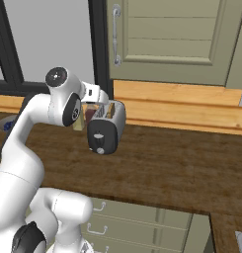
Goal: Start the toaster. Once the lever pops up, take the bread to the plate on the dining counter.
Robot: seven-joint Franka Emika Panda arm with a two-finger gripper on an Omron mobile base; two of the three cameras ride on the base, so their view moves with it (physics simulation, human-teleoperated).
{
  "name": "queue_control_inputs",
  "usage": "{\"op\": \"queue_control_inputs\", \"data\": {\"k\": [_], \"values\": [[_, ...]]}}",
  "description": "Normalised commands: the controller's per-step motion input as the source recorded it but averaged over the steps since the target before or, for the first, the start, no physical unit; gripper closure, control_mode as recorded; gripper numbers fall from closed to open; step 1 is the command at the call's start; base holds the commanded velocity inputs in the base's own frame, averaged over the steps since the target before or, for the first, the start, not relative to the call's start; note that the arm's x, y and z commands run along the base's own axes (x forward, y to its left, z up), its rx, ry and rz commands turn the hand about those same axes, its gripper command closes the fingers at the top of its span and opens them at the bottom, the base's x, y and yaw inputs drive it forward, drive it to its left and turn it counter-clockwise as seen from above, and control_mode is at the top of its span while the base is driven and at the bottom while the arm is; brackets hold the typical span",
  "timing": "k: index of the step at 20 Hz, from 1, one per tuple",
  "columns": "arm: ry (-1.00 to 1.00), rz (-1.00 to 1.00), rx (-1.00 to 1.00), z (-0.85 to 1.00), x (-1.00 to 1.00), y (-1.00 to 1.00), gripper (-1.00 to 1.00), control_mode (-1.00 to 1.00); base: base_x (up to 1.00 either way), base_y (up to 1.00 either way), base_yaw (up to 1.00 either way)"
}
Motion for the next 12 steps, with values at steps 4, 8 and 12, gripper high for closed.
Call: {"op": "queue_control_inputs", "data": {"k": [4, 8, 12], "values": [[0.0, 0.0, 0.0, 0.0, 0.0, 0.0, -1.0, -1.0, 0.0, 0.0, 0.0], [0.0, 0.0, 0.0, 0.0, 0.0, 0.0, -1.0, -1.0, 0.0, 0.0, 0.0], [0.0, 0.0, 0.0, 0.0, 0.0, 0.0, -1.0, -1.0, 0.0, 0.0, 0.0]]}}
